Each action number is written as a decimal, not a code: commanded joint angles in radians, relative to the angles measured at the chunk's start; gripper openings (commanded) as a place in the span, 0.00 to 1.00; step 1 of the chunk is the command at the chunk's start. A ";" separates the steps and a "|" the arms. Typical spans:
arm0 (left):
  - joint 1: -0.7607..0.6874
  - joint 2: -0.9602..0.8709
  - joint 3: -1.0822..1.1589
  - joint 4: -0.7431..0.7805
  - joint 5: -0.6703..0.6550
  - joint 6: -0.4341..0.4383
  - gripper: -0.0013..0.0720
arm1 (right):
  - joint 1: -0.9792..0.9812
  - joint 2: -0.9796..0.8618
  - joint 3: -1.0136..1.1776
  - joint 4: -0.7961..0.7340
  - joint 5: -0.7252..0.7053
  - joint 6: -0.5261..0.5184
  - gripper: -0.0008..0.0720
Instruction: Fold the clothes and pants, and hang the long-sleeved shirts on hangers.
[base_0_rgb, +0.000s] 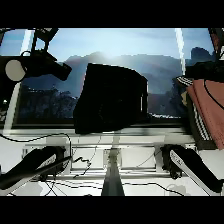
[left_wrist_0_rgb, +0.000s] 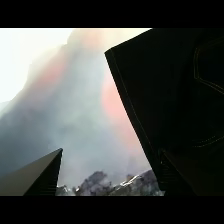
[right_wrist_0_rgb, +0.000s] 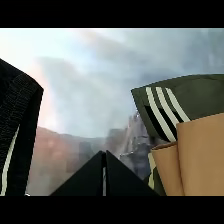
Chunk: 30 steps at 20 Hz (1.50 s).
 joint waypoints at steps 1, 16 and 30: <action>0.001 -0.001 0.001 0.000 0.000 0.001 0.94 | 0.001 0.000 0.000 0.000 0.000 0.000 0.06; 0.001 -0.001 0.001 0.000 0.000 0.000 0.94 | 0.001 -0.001 0.000 0.071 -0.016 0.001 0.06; 0.002 -0.001 0.000 -0.018 -0.064 -0.019 0.94 | -0.008 -0.068 -0.506 0.430 0.036 -0.121 0.78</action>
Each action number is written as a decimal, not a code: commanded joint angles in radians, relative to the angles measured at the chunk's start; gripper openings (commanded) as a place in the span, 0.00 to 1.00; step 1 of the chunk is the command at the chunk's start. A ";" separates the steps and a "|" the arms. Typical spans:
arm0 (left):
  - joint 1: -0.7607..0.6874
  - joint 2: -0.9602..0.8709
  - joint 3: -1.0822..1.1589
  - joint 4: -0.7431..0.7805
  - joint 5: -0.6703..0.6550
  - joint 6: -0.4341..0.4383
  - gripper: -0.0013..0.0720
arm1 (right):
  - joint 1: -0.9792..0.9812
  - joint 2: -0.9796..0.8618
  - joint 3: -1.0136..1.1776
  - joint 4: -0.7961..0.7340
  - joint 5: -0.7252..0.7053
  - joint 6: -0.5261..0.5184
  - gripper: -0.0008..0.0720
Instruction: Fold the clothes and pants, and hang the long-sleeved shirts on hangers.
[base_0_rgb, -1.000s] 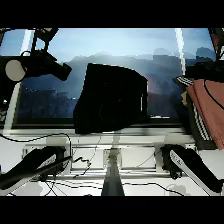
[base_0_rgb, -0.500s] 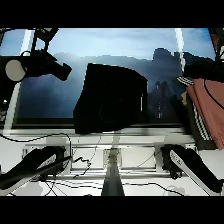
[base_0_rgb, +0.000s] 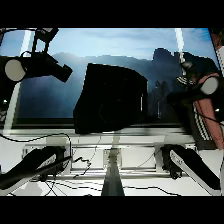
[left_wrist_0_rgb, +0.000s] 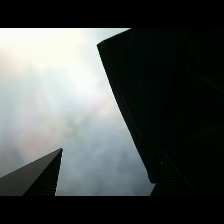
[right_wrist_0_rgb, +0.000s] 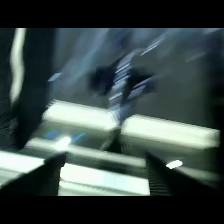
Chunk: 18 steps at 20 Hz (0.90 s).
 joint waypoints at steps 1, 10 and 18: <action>0.001 -0.001 0.000 0.001 -0.023 -0.002 0.94 | 0.000 -0.051 -0.178 0.278 -0.137 0.016 0.78; 0.068 -0.004 0.000 0.001 -0.149 -0.014 0.32 | 0.000 -0.447 -0.167 0.536 -0.103 -0.095 0.80; 0.502 -0.004 -0.180 -0.252 -0.409 0.105 0.32 | 0.023 -0.457 -0.166 0.626 -0.137 -0.241 0.76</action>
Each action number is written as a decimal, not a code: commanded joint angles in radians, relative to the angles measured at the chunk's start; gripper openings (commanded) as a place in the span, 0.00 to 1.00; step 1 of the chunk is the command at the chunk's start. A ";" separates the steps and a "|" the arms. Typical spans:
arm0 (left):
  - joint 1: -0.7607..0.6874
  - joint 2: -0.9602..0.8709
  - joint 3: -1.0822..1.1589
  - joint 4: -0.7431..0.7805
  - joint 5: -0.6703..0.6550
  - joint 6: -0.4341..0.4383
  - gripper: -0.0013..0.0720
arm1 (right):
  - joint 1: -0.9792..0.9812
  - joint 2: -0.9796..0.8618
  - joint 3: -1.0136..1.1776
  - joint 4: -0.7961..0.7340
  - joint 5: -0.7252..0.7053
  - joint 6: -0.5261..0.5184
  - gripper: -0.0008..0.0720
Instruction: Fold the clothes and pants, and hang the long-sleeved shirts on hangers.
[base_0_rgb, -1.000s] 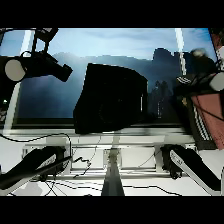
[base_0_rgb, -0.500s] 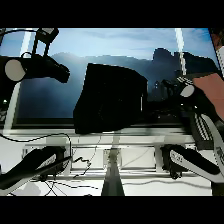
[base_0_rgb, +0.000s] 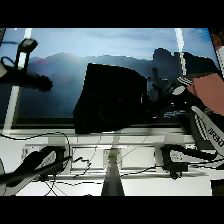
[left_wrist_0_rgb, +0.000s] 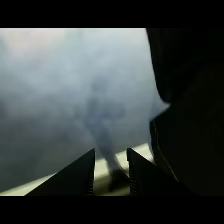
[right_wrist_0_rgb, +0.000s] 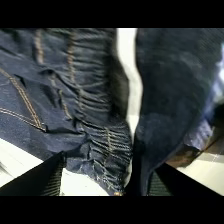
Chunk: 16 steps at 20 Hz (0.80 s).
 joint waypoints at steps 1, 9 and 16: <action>0.176 -0.001 -0.143 -0.112 -0.087 0.056 0.36 | 0.023 -0.009 -0.001 0.019 0.020 -0.071 0.71; 0.090 -0.157 -0.454 -0.256 0.006 0.141 0.86 | 0.061 -0.008 0.000 0.034 0.011 -0.097 0.06; 0.055 -0.332 -0.455 -0.254 0.013 0.161 0.85 | 0.061 -0.008 0.006 0.086 -0.012 -0.098 0.06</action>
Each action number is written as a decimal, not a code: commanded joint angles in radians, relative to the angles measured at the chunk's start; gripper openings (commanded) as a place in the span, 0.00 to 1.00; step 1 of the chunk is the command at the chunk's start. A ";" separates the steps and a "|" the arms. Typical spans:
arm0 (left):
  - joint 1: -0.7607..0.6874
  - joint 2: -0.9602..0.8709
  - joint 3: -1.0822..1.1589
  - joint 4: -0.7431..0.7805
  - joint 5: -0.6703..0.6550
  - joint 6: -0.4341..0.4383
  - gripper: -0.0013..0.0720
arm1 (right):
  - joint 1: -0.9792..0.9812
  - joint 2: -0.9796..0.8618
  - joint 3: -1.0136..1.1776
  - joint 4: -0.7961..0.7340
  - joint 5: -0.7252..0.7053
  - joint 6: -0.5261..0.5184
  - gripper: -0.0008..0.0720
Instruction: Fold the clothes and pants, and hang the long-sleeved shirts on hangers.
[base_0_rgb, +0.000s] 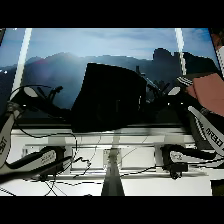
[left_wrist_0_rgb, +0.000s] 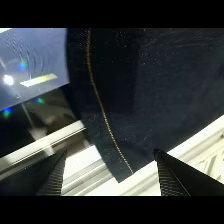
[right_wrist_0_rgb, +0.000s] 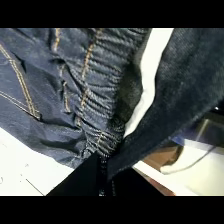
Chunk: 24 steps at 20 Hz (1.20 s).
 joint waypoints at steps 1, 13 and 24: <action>-0.008 -0.070 -0.011 -0.005 0.003 0.013 0.85 | 0.001 0.000 0.013 0.027 -0.015 -0.002 0.06; -0.163 -0.100 -0.069 -0.027 0.011 0.108 0.04 | 0.001 0.011 0.130 0.057 -0.033 -0.001 0.06; -0.005 0.234 0.685 -0.377 0.089 0.135 0.04 | 0.001 0.331 0.547 0.116 0.055 -0.048 0.06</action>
